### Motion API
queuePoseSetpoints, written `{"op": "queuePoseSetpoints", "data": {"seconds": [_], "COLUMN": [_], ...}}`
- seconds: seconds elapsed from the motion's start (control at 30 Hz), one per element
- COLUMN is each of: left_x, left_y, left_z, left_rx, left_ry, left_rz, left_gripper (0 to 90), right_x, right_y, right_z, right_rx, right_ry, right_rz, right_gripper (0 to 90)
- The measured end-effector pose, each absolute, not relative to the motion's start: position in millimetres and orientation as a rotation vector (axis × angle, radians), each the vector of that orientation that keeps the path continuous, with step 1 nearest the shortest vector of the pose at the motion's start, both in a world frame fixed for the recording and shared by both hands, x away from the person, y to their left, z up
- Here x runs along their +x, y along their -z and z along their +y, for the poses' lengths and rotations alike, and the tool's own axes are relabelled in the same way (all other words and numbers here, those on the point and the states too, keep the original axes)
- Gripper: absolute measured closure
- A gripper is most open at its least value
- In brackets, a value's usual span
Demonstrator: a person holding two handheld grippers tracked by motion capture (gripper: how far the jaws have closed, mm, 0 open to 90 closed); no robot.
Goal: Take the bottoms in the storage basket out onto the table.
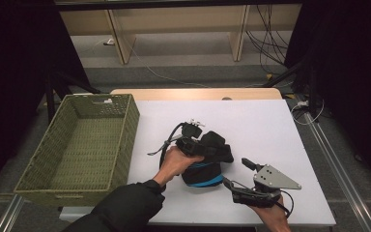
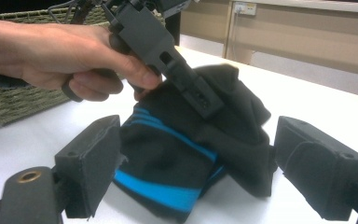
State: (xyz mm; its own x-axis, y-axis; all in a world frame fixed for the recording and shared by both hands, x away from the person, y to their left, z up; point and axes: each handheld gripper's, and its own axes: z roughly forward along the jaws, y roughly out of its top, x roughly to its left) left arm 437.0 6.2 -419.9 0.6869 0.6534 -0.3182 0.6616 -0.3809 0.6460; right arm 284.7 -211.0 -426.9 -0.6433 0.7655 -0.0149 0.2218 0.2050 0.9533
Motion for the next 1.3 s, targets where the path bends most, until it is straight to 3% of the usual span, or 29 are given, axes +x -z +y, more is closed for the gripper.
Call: {"op": "queuePoseSetpoints", "data": {"seconds": [0.23, 0.67, 1.3], "left_x": [434.5, 430.1, 427.4], "left_y": [411.3, 392.6, 378.1], "left_z": [4.6, 12.0, 31.7], "left_rx": [2.132, 2.082, 1.990], "left_ry": [-0.008, -0.043, -0.057], "left_rz": [0.984, 0.950, 0.934], "left_gripper": [31.1, 17.0, 16.3], "right_x": [284.5, 284.4, 284.4], "right_y": [426.7, 426.7, 426.8], "right_z": [-211.3, -211.4, -211.3], "right_rx": [0.911, 0.915, 0.914], "right_ry": [-1.450, -1.452, -1.448], "right_rz": [1.989, 1.986, 1.987], "right_gripper": [16.8, 16.8, 16.8]}}
